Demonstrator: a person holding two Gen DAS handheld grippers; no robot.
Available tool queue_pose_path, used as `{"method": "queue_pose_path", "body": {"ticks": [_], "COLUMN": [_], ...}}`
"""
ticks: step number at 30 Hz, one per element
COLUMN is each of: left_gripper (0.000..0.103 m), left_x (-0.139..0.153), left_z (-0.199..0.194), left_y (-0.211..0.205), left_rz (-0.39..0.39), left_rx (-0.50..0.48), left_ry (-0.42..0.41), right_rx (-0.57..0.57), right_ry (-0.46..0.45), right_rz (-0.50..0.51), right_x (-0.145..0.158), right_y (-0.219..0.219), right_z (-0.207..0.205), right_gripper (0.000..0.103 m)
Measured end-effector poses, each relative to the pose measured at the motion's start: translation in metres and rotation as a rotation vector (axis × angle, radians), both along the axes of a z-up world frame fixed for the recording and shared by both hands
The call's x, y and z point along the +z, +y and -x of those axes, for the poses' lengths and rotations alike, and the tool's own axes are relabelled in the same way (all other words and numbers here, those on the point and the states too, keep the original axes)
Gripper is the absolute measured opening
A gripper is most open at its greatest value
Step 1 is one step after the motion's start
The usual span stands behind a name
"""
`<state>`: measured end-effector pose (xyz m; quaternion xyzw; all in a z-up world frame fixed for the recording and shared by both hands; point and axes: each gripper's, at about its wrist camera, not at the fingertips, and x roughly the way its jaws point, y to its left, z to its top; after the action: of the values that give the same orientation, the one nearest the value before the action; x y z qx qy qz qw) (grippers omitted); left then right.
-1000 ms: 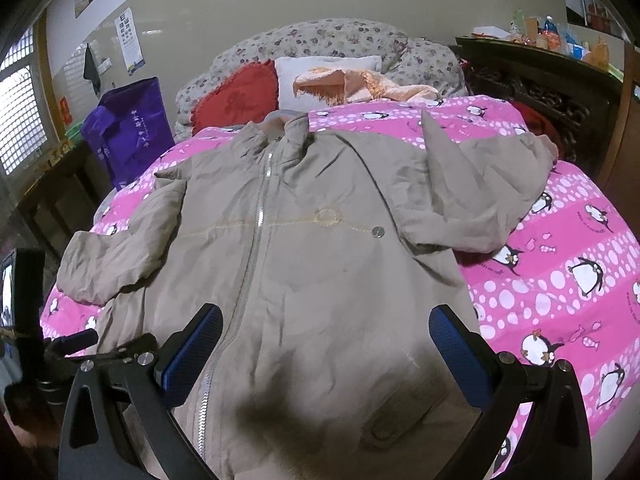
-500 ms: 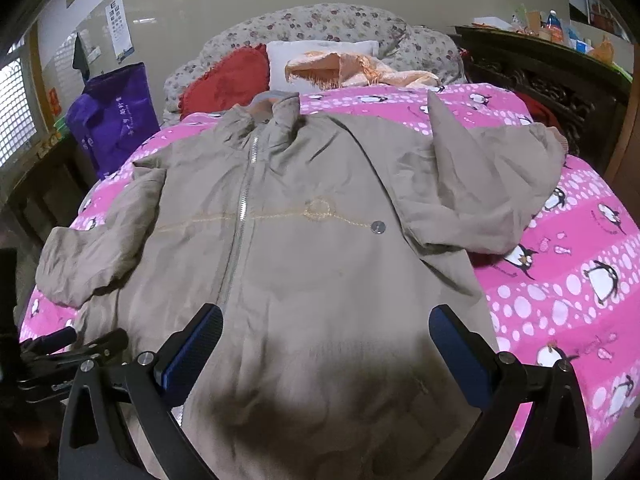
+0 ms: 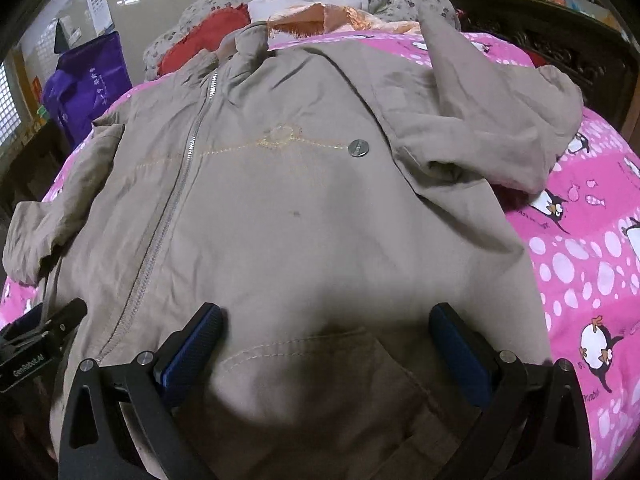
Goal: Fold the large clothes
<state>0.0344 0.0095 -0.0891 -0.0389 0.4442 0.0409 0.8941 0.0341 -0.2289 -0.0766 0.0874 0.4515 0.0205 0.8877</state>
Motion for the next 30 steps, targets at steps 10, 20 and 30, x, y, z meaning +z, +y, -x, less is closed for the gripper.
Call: {"method": "queue_pose_path", "body": {"ticks": [10, 20, 30], "left_gripper": [0.103, 0.103, 0.103], "left_x": [-0.0005, -0.0007, -0.0006], "left_z": [-0.0049, -0.0029, -0.0028], "left_y": [0.0018, 0.0018, 0.0016], "left_rz": [0.003, 0.004, 0.004], "left_rx": [-0.001, -0.001, -0.001], "left_ry": [0.001, -0.001, -0.001], "right_rx": [-0.001, -0.001, 0.000], "right_ry": [-0.008, -0.011, -0.013], "right_rz": [0.000, 0.004, 0.001], "right_x": [-0.0002, 0.0004, 0.0003], "right_y": [0.0024, 0.0021, 0.0014], "right_z": [-0.0014, -0.0016, -0.0012], "right_gripper": [0.102, 0.102, 0.102]}}
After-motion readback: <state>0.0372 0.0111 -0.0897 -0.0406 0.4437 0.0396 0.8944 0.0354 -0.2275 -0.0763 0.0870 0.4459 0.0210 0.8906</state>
